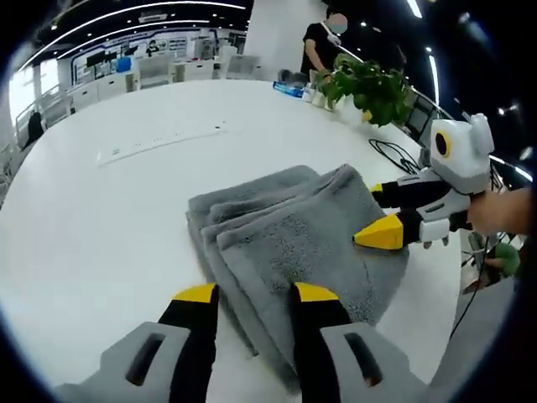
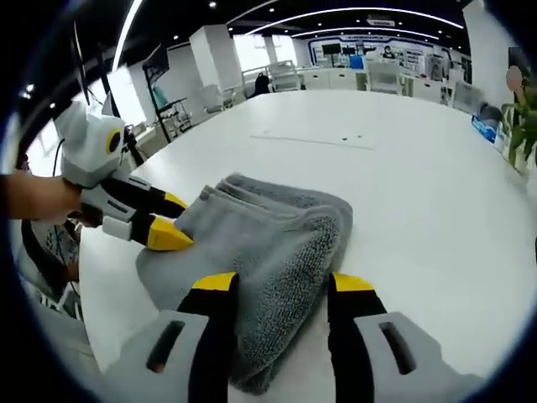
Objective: Fold the towel on the table until its edges align and the towel forms a compact rectangular stack.
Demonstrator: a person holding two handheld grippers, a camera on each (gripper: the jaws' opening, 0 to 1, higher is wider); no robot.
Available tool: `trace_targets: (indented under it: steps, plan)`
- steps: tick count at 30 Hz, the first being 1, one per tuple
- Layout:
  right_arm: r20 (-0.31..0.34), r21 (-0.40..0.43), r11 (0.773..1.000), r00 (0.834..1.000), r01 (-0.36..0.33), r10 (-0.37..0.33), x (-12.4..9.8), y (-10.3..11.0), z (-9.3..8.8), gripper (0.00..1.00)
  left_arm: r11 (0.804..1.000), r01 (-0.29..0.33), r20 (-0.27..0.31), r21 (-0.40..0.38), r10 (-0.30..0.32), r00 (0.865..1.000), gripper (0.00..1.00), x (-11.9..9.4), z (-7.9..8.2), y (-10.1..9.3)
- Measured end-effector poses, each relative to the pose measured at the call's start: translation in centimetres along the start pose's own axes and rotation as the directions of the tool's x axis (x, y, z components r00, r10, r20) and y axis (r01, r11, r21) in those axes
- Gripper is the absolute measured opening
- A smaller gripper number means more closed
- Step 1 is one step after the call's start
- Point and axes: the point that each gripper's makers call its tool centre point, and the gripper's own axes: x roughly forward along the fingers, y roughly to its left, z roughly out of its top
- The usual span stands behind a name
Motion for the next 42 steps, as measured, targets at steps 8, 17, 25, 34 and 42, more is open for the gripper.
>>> trace_targets:
  steps: [8,17,25,34,42]
  plan:
    - [0.072,-0.094,0.995,0.996,-0.046,0.053,-1.5,1.5,1.7,0.51,1.000,-0.003,0.096,0.005,0.003,0.995,0.48,-1.6,1.8,0.0]
    - [0.083,-0.176,0.982,0.992,-0.075,0.091,-3.1,4.4,1.6,0.65,0.997,-0.065,0.150,0.034,0.060,0.987,0.65,-3.2,2.1,0.9]
    - [0.118,-0.195,0.979,0.989,-0.061,0.085,-5.0,5.2,2.0,0.78,0.989,-0.126,0.210,0.073,0.108,0.972,0.76,-5.1,2.6,1.2]
    - [0.200,-0.193,0.980,0.976,-0.044,0.083,-8.3,6.4,2.4,0.85,0.984,-0.173,0.321,0.051,0.148,0.935,0.78,-8.0,3.9,1.0]
    - [0.212,-0.196,0.980,0.974,-0.033,0.076,-10.5,7.4,1.1,0.84,0.981,-0.170,0.324,0.094,0.131,0.937,0.76,-9.5,2.8,-0.6]
